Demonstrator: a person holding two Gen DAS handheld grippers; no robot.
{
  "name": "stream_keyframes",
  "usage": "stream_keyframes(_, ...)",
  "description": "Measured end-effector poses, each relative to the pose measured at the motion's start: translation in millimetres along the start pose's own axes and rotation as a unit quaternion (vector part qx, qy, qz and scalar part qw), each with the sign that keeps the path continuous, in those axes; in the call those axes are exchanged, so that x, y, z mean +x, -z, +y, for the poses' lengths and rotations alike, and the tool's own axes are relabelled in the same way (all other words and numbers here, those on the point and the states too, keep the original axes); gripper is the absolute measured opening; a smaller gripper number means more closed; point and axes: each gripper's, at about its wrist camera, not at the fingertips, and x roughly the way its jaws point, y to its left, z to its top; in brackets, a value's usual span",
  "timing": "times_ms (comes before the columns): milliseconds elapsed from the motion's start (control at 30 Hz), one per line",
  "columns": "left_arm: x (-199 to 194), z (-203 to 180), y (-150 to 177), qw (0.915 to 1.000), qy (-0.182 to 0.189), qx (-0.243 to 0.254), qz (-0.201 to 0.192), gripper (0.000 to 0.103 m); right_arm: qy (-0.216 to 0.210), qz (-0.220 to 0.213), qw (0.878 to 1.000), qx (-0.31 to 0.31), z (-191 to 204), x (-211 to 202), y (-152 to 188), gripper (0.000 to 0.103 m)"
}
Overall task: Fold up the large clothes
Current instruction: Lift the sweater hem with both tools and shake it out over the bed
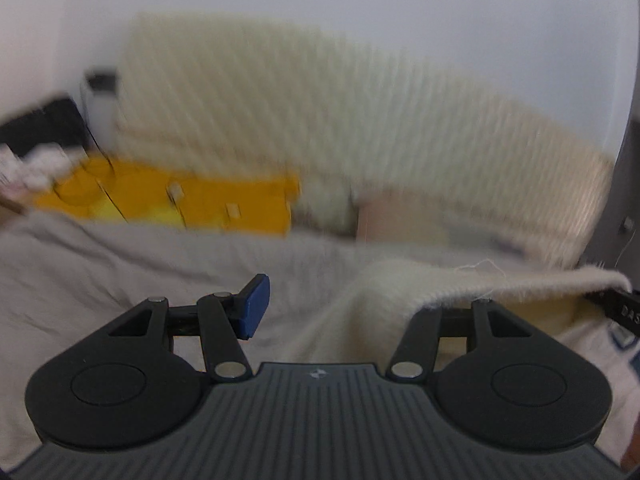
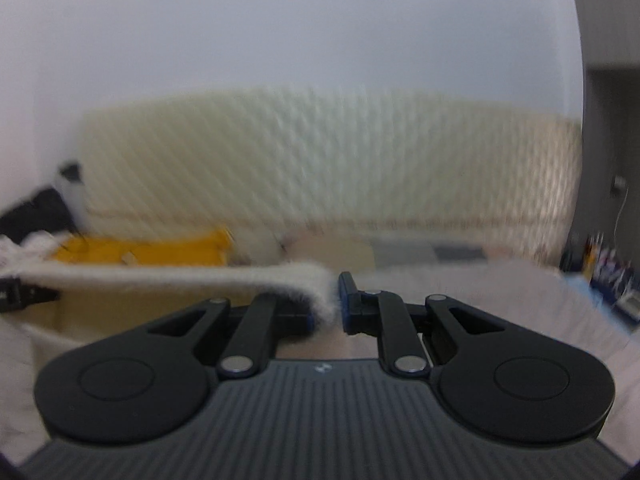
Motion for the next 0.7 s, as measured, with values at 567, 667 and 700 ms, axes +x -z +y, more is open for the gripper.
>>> stream_keyframes(567, 273.5, 54.3, 92.5, 0.9829, 0.003, 0.007, 0.184, 0.065, -0.006, 0.155, 0.988, -0.003, 5.1, 175.1, 152.0, 0.017)
stream_keyframes(667, 273.4, 49.0, 89.6, 0.9784, 0.017, 0.024, 0.205, 0.065, -0.013, 0.172, 0.985, -0.002, 3.8, 176.9, 151.1, 0.017)
stream_keyframes(700, 266.4, 46.4, 87.7, 0.978, 0.017, 0.029, 0.206, 0.065, -0.016, 0.174, 0.985, -0.001, 3.4, 177.4, 150.6, 0.02)
